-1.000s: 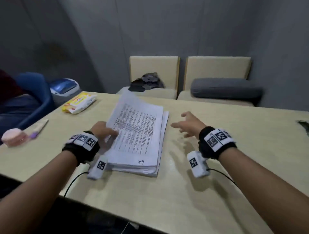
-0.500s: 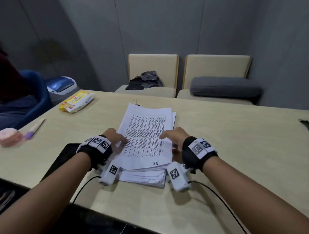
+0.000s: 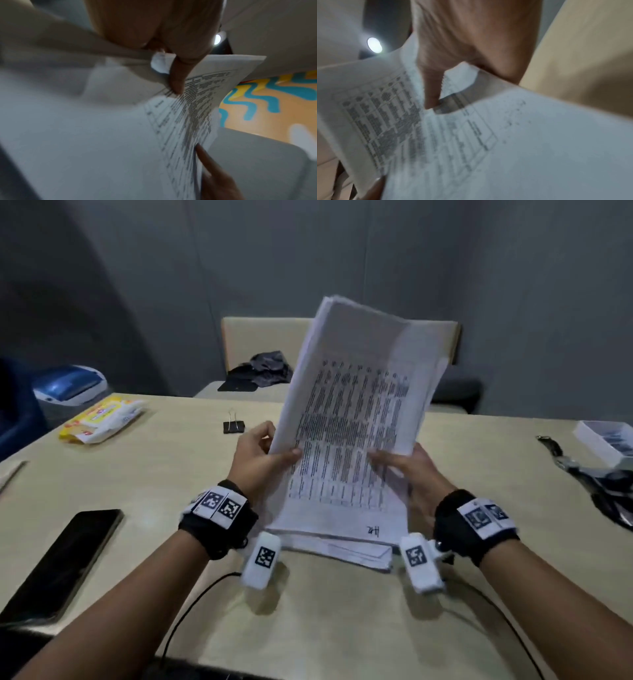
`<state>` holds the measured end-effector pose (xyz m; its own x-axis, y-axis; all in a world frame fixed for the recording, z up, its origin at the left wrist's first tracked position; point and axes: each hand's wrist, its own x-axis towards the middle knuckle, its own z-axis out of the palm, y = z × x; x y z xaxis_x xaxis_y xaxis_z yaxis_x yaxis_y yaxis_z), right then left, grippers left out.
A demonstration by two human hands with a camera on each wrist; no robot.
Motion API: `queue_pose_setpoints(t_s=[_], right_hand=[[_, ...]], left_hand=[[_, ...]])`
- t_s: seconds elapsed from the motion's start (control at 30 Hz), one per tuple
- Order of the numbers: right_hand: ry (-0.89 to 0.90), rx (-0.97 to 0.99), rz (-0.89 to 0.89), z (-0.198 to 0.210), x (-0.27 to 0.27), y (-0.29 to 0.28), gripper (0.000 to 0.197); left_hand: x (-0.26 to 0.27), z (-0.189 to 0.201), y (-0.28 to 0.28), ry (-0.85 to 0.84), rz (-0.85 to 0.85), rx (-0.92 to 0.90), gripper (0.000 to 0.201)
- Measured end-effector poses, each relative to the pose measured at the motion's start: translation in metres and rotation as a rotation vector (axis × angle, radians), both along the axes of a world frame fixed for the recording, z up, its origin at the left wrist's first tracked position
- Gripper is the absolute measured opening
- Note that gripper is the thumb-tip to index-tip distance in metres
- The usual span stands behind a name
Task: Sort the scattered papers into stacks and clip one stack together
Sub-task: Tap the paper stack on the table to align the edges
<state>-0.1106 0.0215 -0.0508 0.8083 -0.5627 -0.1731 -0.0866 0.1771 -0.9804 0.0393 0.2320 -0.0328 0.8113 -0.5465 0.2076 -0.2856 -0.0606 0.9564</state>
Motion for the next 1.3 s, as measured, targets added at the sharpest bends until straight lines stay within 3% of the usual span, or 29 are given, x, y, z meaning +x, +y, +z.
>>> queue_pose_setpoints(t_s=[0.07, 0.13, 0.2, 0.3, 0.4, 0.43, 0.57, 0.67, 0.83, 0.93, 1.0, 1.07, 1.13, 1.2, 1.27, 1.3], right_hand=[[-0.168, -0.024, -0.001, 0.034, -0.024, -0.013, 0.079], [-0.192, -0.273, -0.073, 0.069, -0.043, -0.015, 0.046], [-0.215, -0.473, -0.222, 0.093, -0.052, -0.02, 0.032], [-0.245, -0.632, -0.432, 0.114, -0.062, -0.026, 0.06], [-0.302, -0.64, -0.487, 0.109, -0.069, -0.032, 0.032], [-0.271, -0.611, -0.501, 0.101, -0.072, -0.032, 0.031], [-0.146, -0.49, -0.371, 0.047, -0.092, -0.041, 0.047], [-0.201, -0.384, -0.244, 0.036, -0.102, -0.05, 0.052], [-0.19, -0.264, -0.283, 0.017, -0.085, -0.042, 0.048], [-0.153, -0.243, -0.324, 0.007, -0.082, -0.037, 0.046], [-0.156, -0.434, -0.41, 0.026, -0.089, -0.042, 0.075], [-0.224, -0.813, -0.559, 0.062, -0.097, -0.053, 0.107], [-0.275, -1.258, -0.548, 0.106, -0.107, -0.062, 0.119], [-0.184, -1.509, -0.318, 0.15, -0.111, -0.068, 0.091], [0.019, -1.456, -0.06, 0.175, -0.107, -0.07, 0.058], [0.066, -1.447, -0.01, 0.178, -0.107, -0.074, 0.059]], left_hand=[[-0.015, 0.022, -0.02, 0.053, -0.136, -0.064, 0.036], [-0.029, 0.043, -0.042, 0.108, -0.244, -0.124, 0.036], [-0.043, 0.064, -0.063, 0.113, -0.277, -0.192, 0.032], [-0.057, 0.092, -0.093, 0.101, -0.238, -0.301, 0.03], [-0.067, 0.095, -0.112, 0.084, -0.23, -0.355, 0.027], [-0.07, 0.088, -0.115, 0.099, -0.237, -0.33, 0.029], [-0.067, 0.039, -0.109, 0.177, -0.269, -0.124, 0.039], [-0.06, 0.025, -0.104, 0.206, -0.323, -0.122, 0.057], [-0.077, 0.009, -0.115, 0.097, -0.253, -0.063, 0.027], [-0.073, 0.0, -0.121, 0.063, -0.148, -0.02, 0.029], [-0.065, 0.006, -0.117, -0.028, -0.127, 0.023, 0.03], [-0.055, 0.018, -0.111, -0.184, -0.147, 0.072, 0.027], [-0.048, 0.037, -0.106, -0.401, -0.172, 0.154, 0.021], [-0.044, 0.059, -0.102, -0.648, -0.217, 0.244, 0.029], [-0.042, 0.078, -0.102, -0.78, -0.276, 0.322, 0.028], [-0.04, 0.086, -0.1, -0.768, -0.319, 0.338, 0.026]])
